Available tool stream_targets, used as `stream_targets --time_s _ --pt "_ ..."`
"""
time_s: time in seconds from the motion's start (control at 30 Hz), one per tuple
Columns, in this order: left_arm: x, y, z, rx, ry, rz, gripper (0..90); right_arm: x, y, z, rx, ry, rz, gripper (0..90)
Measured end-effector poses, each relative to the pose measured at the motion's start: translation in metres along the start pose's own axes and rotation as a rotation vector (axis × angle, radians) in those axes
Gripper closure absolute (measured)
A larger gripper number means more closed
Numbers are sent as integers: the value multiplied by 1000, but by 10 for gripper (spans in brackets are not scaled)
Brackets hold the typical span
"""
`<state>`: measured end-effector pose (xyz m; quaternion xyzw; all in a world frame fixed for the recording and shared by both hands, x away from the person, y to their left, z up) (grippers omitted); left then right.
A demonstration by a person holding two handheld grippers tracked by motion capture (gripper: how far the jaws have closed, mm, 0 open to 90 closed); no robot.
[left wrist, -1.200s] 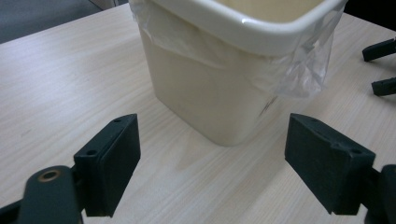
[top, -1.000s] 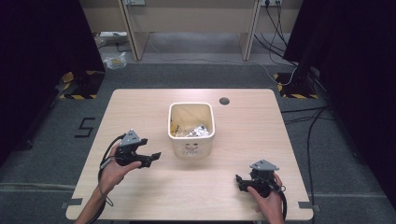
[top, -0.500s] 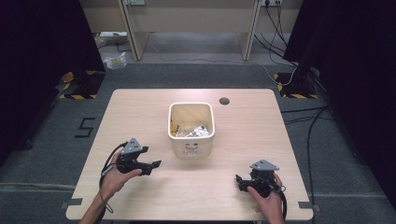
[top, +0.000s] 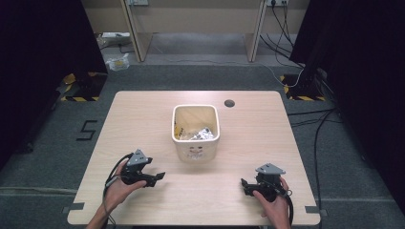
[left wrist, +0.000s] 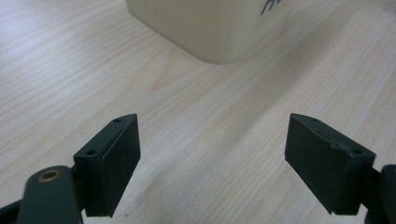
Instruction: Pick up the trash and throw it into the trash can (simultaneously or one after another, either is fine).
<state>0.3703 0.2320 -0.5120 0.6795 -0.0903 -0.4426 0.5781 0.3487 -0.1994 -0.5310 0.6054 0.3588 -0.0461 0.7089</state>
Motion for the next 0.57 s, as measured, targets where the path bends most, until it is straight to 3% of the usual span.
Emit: stream_targets --time_s 0.57 --pt "7 -21 3 26 24 -68 166 0 0 0 0 0 0 102"
Point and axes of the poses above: each handheld gripper's, and its own axes: x roughly forward along the jaws, y roughly out of its top, z roughly to its right, the point moved 2 cm from there along x, roughly forward along the jaws, and after that the axes turned 10 degrees about z, right-handed, at the moved point
